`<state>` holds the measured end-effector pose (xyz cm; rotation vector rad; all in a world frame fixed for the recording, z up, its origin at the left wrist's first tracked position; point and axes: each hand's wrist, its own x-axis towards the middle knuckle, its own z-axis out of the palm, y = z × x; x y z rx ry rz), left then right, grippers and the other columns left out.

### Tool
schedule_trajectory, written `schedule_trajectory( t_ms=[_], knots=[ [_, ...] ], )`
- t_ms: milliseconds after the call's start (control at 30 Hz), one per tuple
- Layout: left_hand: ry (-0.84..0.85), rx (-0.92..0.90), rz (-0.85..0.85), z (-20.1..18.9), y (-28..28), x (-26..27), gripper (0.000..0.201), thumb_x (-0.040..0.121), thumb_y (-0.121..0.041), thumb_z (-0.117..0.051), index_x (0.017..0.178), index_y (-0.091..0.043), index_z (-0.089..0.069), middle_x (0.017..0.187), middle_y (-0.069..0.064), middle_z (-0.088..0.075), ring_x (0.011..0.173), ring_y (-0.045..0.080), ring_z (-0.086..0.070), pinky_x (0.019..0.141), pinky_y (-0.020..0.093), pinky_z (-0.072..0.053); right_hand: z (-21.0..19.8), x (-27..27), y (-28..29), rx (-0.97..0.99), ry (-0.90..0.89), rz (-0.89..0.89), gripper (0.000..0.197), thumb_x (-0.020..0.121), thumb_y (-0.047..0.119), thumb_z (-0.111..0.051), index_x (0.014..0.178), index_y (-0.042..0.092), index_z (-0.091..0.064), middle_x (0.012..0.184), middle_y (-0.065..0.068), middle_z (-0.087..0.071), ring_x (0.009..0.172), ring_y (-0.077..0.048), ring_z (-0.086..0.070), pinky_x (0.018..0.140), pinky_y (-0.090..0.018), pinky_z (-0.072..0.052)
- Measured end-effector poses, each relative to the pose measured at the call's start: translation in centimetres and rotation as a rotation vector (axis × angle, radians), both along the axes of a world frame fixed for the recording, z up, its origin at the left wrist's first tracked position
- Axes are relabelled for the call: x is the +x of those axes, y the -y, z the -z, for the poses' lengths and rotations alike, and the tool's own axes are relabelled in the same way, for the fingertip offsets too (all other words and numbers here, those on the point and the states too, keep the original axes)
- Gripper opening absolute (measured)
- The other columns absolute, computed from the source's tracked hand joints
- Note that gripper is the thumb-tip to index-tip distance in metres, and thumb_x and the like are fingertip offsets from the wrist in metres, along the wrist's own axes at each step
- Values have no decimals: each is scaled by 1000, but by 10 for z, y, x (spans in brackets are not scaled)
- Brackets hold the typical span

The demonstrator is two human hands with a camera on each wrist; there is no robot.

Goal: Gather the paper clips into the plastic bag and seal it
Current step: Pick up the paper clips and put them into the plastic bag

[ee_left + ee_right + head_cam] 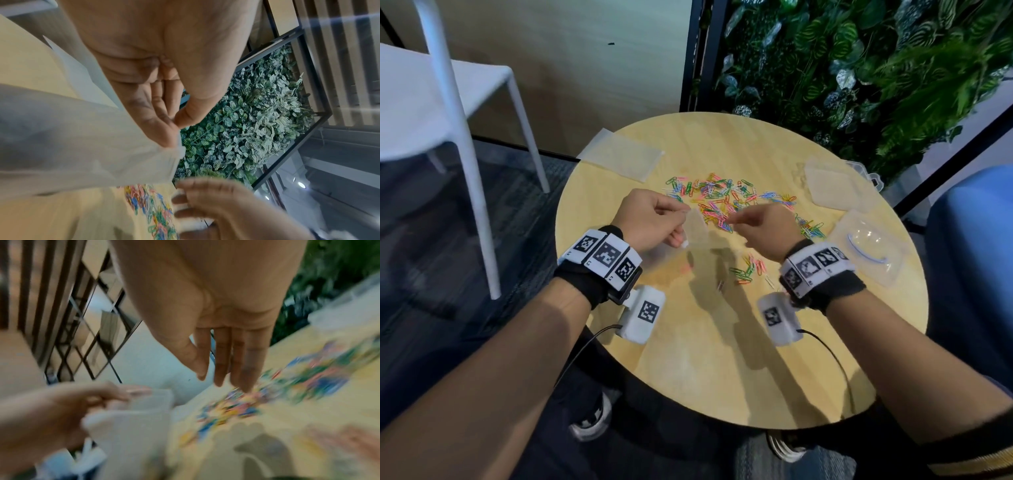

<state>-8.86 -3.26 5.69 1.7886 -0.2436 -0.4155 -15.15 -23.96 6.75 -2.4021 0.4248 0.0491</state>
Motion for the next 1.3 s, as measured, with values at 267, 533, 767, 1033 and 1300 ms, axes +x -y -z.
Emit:
schedule_trajectory(
  t_ms=[267,533,767,1033,1300],
  knots=[
    [16,-8,-34,-12,-10,8,20,89,2,-61,104,-2,-73,65,15,-68,53,21,-65,60,29,-61,40,-49,10,-309,-408,-147,63,95,52,-47,140,11,-34,135,-14,-49,114,-30,-53,91,-37,-45],
    [14,17,-23,-8,-12,2,22,89,2,-60,104,-7,-74,70,18,-70,58,24,-66,68,36,-61,79,-26,-56,-560,-221,-529,61,99,51,-30,152,26,-14,159,-12,-14,141,-38,-22,112,-48,-30],
    [15,-18,-47,-15,-21,0,21,89,3,-59,97,-9,-74,69,18,-68,54,22,-63,61,28,-61,76,-59,-22,-806,-244,-659,56,101,47,-12,154,33,2,164,4,1,150,-30,-6,115,-63,-10],
    [7,18,-26,-14,-15,-1,19,90,1,-61,103,-6,-73,70,16,-69,54,21,-65,56,25,-59,58,-103,26,-733,-534,-472,80,91,1,-41,155,21,4,162,-10,2,143,-34,-23,108,-42,-42],
    [5,28,-37,-13,-17,-3,19,89,1,-62,99,-9,-74,72,17,-70,56,22,-64,59,27,-60,45,-102,5,-727,-425,-320,30,90,11,-42,109,2,-62,107,-13,-60,87,-23,-53,78,-30,-48]
  ],
)
